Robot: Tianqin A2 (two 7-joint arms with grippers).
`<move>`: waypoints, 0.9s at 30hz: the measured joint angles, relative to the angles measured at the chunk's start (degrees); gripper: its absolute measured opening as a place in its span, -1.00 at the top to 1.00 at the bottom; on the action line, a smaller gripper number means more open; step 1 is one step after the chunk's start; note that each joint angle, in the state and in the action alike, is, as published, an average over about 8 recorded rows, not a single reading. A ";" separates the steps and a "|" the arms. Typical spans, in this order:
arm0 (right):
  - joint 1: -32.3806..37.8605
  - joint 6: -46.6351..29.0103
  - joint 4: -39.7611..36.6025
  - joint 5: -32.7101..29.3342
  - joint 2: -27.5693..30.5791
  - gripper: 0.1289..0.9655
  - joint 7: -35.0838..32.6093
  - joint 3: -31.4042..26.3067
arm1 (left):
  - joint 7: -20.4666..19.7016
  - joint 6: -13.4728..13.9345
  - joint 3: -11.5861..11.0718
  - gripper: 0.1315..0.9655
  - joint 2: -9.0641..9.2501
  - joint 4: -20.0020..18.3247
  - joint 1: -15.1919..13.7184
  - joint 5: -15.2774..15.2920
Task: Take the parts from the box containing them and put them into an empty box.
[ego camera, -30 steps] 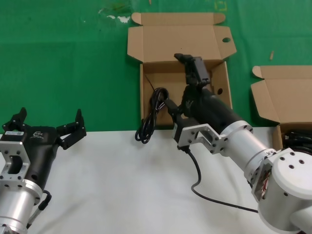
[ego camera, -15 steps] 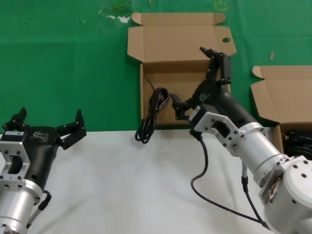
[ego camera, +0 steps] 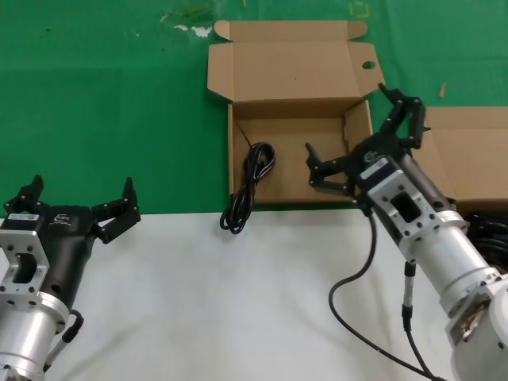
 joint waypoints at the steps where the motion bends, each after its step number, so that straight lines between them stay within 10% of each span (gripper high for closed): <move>1: -0.57 -0.26 0.09 -0.52 -0.18 -1.00 1.17 0.85 | 0.00 0.00 0.00 -1.00 0.00 0.00 0.00 0.00; 27: -15.86 -7.15 2.37 -14.38 -5.14 -1.00 32.70 23.64 | -0.02 0.00 0.00 -1.00 0.00 0.00 0.00 -0.01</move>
